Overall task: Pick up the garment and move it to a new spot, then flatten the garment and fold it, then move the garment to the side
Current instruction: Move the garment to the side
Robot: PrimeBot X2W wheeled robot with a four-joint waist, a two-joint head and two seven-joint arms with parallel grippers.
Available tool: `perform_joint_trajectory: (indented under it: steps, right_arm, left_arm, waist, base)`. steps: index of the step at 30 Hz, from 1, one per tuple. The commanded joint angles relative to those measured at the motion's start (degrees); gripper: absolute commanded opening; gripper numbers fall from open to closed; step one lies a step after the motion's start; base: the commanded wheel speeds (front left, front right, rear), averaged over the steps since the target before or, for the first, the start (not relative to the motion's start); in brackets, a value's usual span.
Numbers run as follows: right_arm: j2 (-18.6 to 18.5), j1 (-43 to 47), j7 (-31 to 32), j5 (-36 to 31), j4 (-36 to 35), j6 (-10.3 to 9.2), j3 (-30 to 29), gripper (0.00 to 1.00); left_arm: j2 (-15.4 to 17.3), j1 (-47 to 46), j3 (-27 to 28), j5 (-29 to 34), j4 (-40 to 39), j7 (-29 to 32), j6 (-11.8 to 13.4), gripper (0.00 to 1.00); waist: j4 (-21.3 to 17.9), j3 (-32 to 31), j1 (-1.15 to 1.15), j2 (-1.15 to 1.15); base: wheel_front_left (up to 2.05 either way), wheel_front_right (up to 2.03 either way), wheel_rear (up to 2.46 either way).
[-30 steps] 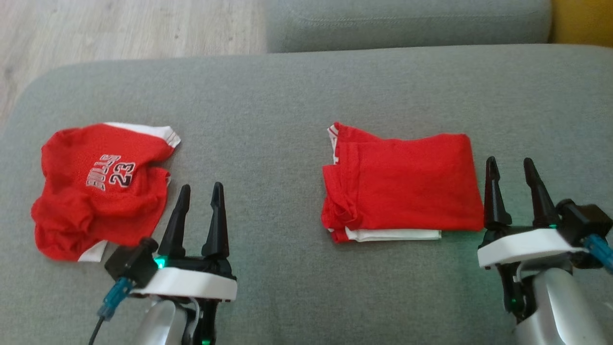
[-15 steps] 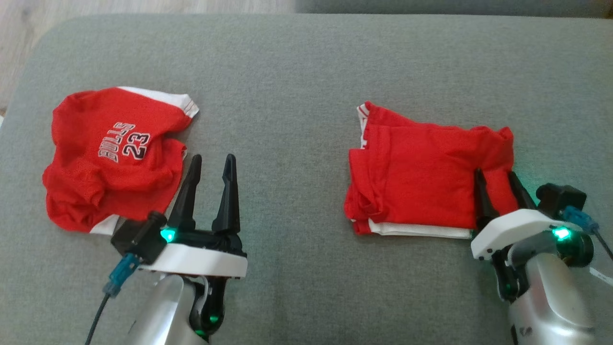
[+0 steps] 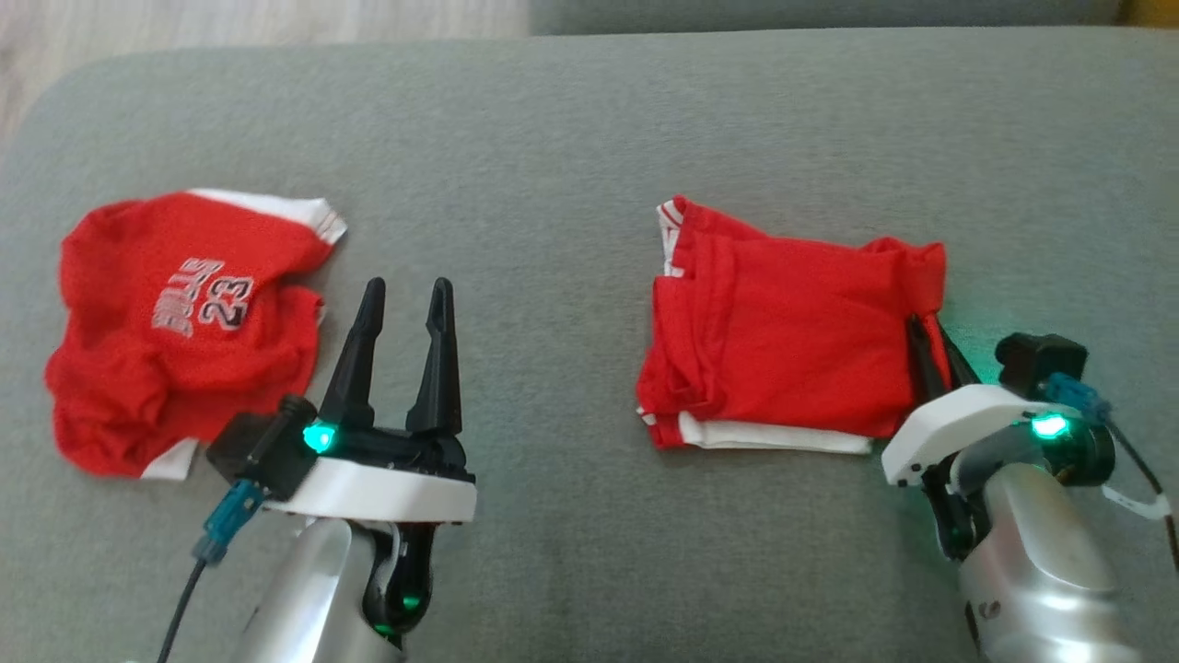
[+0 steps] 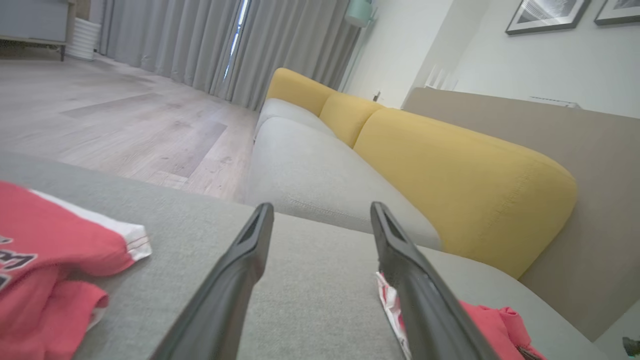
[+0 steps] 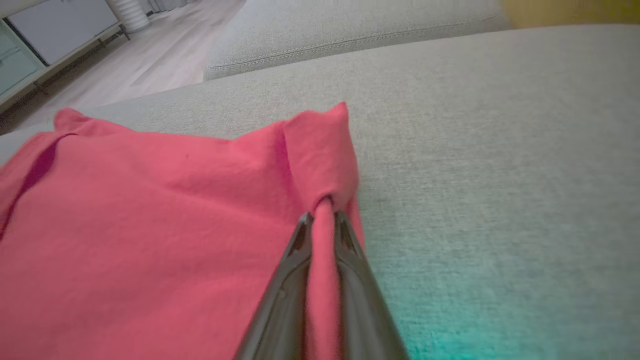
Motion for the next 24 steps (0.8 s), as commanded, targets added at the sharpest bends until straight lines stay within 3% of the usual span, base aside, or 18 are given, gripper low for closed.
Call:
perform_joint_trajectory:
  steps: [1,7,14,16,20,24]
  right_arm:
    - [0.2,-1.7,-0.9,-1.2,-1.2,-0.04,1.1,0.0]
    - [-2.9,-2.9,-1.7,-6.3,-4.0,-0.04,1.7,0.0]
    - [-14.2,-4.7,0.5,-6.6,-6.4,-0.04,2.8,0.0]
    - [-19.8,-6.1,0.9,-6.8,-6.0,-0.04,1.8,0.0]
    - [-24.6,-7.5,0.7,-7.8,-5.0,-0.04,-0.6,0.0]
    - [-26.5,-8.5,-0.1,-8.2,-4.4,-0.04,-3.1,0.0]
  left_arm:
    - [0.1,-1.3,1.5,0.5,-2.1,-0.4,-0.3,1.0]
    - [0.1,-0.9,1.1,1.5,-3.4,-0.4,-0.3,1.0]
    - [0.1,-1.6,-0.4,1.7,-5.2,-0.4,-0.3,1.0]
    - [0.1,-2.1,-0.7,1.7,-6.0,-0.4,-0.3,1.0]
    - [0.1,-2.8,-1.8,1.5,-6.6,-0.4,-0.3,1.0]
    - [0.1,-3.5,-2.1,1.6,-6.8,-0.4,-0.3,1.0]
  waist:
    - [-1.3,-0.9,-0.01,0.0]
    - [-4.6,-2.1,-0.01,0.0]
    - [-6.4,-0.5,-0.01,0.0]
    - [-6.5,0.8,-0.01,0.0]
    - [-5.8,2.4,-0.01,0.0]
    - [-5.2,3.7,-0.01,0.0]
  base:
    - [0.0,0.0,0.0]
    - [0.0,0.0,0.0]
    - [0.0,0.0,0.0]
    - [0.0,0.0,0.0]
    - [0.0,0.0,0.0]
    - [0.0,0.0,0.0]
